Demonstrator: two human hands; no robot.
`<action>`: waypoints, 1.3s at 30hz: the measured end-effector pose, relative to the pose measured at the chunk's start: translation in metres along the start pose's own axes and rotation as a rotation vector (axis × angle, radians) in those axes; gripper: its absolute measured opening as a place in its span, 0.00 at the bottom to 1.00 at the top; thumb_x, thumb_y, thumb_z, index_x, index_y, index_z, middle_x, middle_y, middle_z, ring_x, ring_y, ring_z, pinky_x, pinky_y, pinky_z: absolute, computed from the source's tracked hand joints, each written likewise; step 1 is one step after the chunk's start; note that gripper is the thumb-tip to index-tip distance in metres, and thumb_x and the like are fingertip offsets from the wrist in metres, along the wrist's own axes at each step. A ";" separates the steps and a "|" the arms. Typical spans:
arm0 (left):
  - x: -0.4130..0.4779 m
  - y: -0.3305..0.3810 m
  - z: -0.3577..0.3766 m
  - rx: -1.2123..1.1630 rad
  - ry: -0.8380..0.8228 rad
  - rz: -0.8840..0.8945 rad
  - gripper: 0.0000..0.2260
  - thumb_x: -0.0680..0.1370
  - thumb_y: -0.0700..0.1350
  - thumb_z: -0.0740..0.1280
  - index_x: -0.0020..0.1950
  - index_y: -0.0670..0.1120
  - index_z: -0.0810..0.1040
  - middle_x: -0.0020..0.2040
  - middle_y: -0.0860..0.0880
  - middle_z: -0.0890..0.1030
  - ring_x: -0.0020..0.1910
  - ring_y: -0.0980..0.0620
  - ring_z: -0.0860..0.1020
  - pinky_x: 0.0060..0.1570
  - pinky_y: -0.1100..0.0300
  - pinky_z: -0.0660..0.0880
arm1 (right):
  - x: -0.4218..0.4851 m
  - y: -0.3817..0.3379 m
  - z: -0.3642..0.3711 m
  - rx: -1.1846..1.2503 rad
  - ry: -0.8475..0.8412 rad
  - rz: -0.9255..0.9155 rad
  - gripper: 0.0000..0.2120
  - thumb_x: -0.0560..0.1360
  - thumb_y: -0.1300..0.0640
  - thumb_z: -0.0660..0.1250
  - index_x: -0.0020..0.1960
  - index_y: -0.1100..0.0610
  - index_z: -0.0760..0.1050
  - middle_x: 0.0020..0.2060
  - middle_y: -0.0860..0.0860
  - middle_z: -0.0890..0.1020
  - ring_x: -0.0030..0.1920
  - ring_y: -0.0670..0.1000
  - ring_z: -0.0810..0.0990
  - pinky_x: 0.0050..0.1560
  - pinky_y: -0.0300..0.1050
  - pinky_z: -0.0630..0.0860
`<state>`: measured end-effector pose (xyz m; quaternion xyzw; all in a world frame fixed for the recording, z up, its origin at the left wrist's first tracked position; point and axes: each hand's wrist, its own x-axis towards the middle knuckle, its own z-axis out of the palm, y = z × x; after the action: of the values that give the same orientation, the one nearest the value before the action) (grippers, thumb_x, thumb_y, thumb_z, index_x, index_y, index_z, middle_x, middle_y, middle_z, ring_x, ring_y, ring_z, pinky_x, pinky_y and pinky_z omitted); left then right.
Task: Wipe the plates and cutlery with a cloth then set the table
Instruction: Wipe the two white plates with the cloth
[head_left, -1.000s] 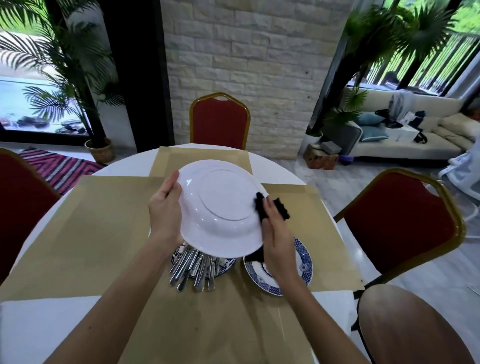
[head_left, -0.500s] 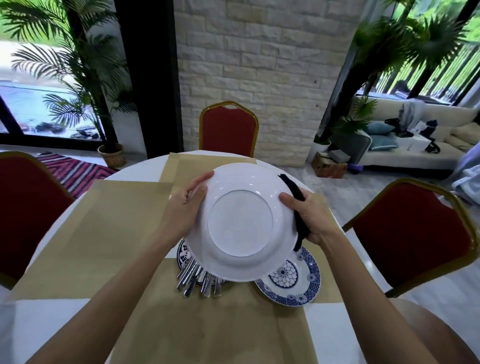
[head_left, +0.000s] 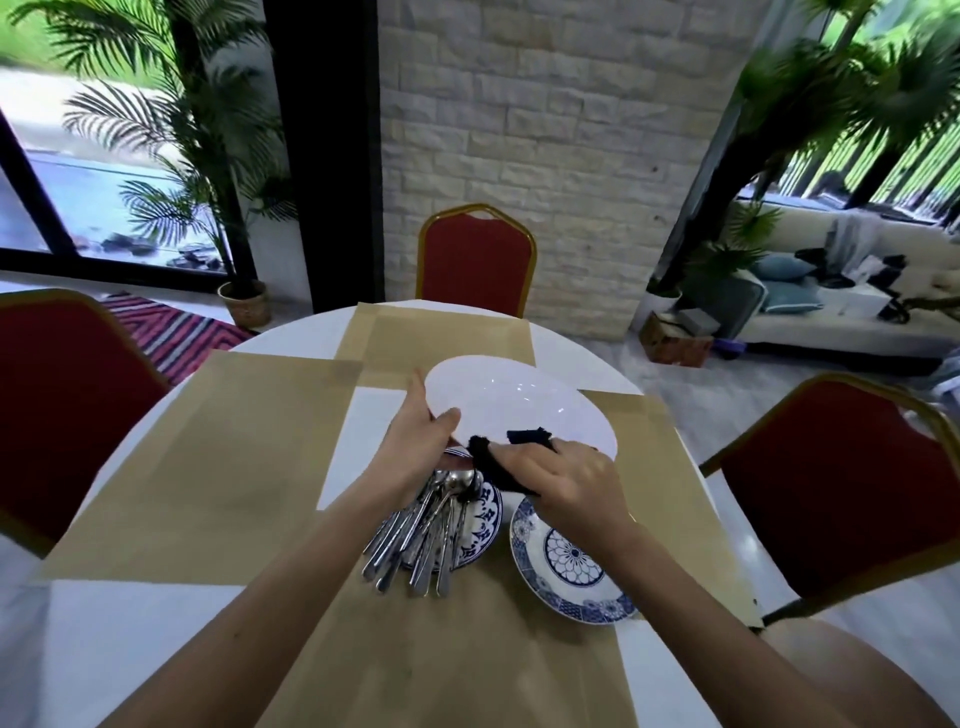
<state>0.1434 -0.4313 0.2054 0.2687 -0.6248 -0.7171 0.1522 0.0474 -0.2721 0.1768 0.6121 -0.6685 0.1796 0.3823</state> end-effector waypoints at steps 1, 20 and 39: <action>0.000 -0.004 0.000 0.040 0.028 0.030 0.29 0.82 0.37 0.55 0.78 0.54 0.48 0.64 0.47 0.73 0.46 0.46 0.79 0.31 0.58 0.78 | -0.001 -0.004 0.000 -0.008 0.010 -0.038 0.11 0.77 0.64 0.65 0.52 0.54 0.84 0.44 0.46 0.85 0.29 0.50 0.74 0.26 0.40 0.68; -0.006 -0.024 -0.020 0.364 0.091 0.192 0.22 0.81 0.38 0.50 0.70 0.55 0.70 0.66 0.51 0.73 0.44 0.59 0.76 0.39 0.68 0.71 | 0.019 0.041 0.026 -0.012 -0.688 0.635 0.22 0.82 0.60 0.53 0.75 0.56 0.59 0.76 0.52 0.61 0.74 0.62 0.60 0.70 0.58 0.61; -0.007 -0.045 -0.049 0.184 0.289 0.215 0.21 0.81 0.37 0.51 0.69 0.55 0.70 0.65 0.46 0.75 0.61 0.44 0.74 0.59 0.57 0.71 | 0.019 0.028 0.049 0.088 -0.737 0.906 0.27 0.84 0.49 0.49 0.79 0.49 0.44 0.64 0.60 0.69 0.54 0.63 0.76 0.48 0.53 0.71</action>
<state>0.1826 -0.4593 0.1592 0.3134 -0.6843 -0.5908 0.2906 0.0071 -0.3148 0.1659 0.3028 -0.9442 0.1283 -0.0160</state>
